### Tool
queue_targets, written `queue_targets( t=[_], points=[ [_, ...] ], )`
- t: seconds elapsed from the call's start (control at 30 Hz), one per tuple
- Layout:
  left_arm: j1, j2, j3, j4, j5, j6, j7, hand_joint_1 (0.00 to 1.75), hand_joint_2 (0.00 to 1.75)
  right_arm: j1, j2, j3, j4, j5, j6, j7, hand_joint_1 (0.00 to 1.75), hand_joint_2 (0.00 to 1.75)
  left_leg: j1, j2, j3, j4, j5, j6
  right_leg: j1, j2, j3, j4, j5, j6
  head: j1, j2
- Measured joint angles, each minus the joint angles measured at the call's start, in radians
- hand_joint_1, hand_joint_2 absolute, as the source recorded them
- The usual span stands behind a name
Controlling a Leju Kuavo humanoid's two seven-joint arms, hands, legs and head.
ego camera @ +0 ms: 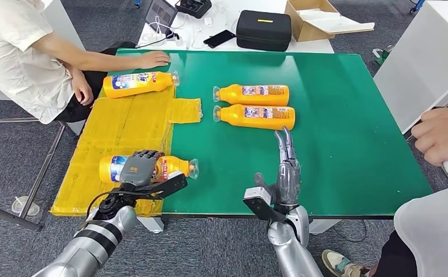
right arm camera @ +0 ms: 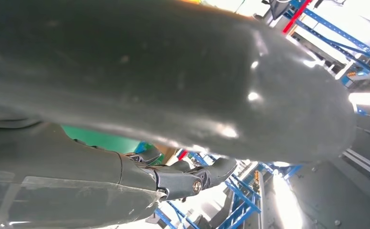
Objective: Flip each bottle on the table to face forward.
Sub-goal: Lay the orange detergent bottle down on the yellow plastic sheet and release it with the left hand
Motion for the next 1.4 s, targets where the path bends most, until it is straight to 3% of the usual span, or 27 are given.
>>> queue_targets(
  t=[0.17, 0.3, 0.53, 0.63, 0.77, 1.03, 1.4],
  points=[
    [-0.008, 0.004, -0.013, 0.014, 0.014, -0.013, -0.012, 0.1, 1.75, 0.0, -0.004, 0.012, -0.001, -0.013, 0.0, 0.0, 0.0, 0.0, 0.0, 0.0, 0.0, 0.0, 0.0, 0.0, 0.0, 0.0, 0.0, 0.0, 0.0, 0.0, 0.0, 0.0],
    [-0.018, 0.009, -0.025, 0.02, 0.035, -0.055, -0.029, 0.31, 1.75, 0.0, -0.01, 0.024, -0.005, -0.038, 0.0, 0.0, 0.0, 0.0, 0.0, 0.0, 0.0, 0.0, 0.0, 0.0, 0.0, 0.0, 0.0, 0.0, 0.0, 0.0, 0.0, 0.0],
    [-0.042, 0.032, -0.054, 0.028, 0.071, -0.125, -0.075, 0.31, 1.75, -0.005, -0.019, 0.049, -0.017, -0.064, 0.0, 0.0, 0.0, 0.0, 0.0, 0.0, 0.001, 0.0, 0.0, 0.0, 0.0, 0.0, 0.001, 0.0, 0.0, 0.0, 0.0, 0.0],
    [-0.045, 0.037, -0.062, 0.03, 0.074, -0.128, -0.078, 0.27, 1.75, -0.006, -0.021, 0.056, -0.017, -0.066, 0.0, 0.0, 0.0, 0.0, 0.0, 0.0, 0.001, 0.0, 0.0, 0.0, 0.0, 0.0, 0.001, 0.0, 0.0, 0.0, 0.0, 0.0],
    [-0.046, 0.04, -0.069, 0.031, 0.093, -0.128, -0.098, 0.04, 1.75, -0.007, -0.024, 0.062, -0.017, -0.073, 0.0, 0.0, 0.0, 0.0, 0.0, -0.001, 0.001, 0.0, 0.0, 0.0, 0.0, 0.0, 0.001, 0.0, 0.0, 0.0, 0.0, 0.0],
    [0.012, 0.041, -0.071, -0.041, 0.189, 0.016, -0.164, 0.0, 1.75, -0.006, -0.032, 0.066, -0.017, -0.08, 0.0, 0.0, 0.0, 0.0, 0.0, 0.0, 0.0, 0.0, 0.0, 0.0, 0.0, 0.0, 0.0, 0.0, 0.0, 0.0, 0.0, 0.0],
    [0.104, 0.034, -0.109, -0.301, 0.21, 0.087, -0.166, 0.0, 1.75, -0.003, -0.036, 0.064, -0.017, -0.056, 0.0, 0.0, 0.0, 0.0, 0.0, 0.0, -0.001, 0.0, 0.0, 0.0, 0.0, 0.0, -0.001, 0.0, 0.0, 0.0, 0.0, 0.0]
  ],
)
